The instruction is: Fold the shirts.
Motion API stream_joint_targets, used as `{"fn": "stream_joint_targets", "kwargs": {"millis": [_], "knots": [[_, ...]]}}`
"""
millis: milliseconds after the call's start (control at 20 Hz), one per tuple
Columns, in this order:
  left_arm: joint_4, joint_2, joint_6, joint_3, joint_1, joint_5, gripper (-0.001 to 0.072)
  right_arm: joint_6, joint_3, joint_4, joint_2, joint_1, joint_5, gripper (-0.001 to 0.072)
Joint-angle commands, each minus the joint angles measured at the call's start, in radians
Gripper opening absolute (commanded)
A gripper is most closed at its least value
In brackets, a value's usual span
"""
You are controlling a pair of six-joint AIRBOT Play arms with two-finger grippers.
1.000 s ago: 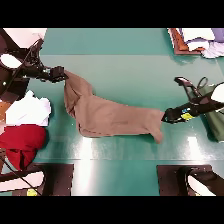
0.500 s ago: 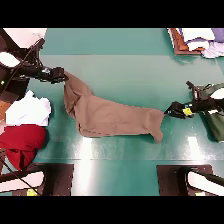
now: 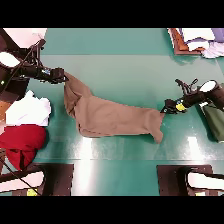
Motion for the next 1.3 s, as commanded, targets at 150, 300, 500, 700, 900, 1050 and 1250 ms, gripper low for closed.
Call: {"fn": "stream_joint_targets", "kwargs": {"millis": [150,300,500,700,900,1050,1250], "knots": [[0.003,0.008,0.000,0.002,0.000,-0.024,0.0027,-0.002,0.015,-0.033,0.019,0.007,0.053,0.0014],[0.016,0.066,-0.001,0.067,0.001,-0.002,0.0027,0.000,0.055,-0.040,0.134,0.005,-0.006,0.0013],[0.029,0.202,0.000,0.308,0.001,0.026,0.0028,0.004,0.312,-0.062,0.299,0.005,-0.053,0.0014],[0.030,0.324,0.011,0.599,0.001,0.063,0.0027,0.004,0.639,-0.062,0.411,0.005,-0.131,0.0014],[0.026,0.401,0.018,0.838,0.001,0.161,0.0027,0.004,0.880,-0.079,0.475,0.005,-0.155,0.0014],[0.026,0.476,0.018,0.861,0.001,0.322,0.0026,0.030,1.000,-0.185,0.513,0.005,-0.151,0.0014],[0.019,0.515,0.018,0.893,0.001,0.377,0.0026,0.069,1.117,-0.317,0.528,0.005,-0.099,0.0013]]}}
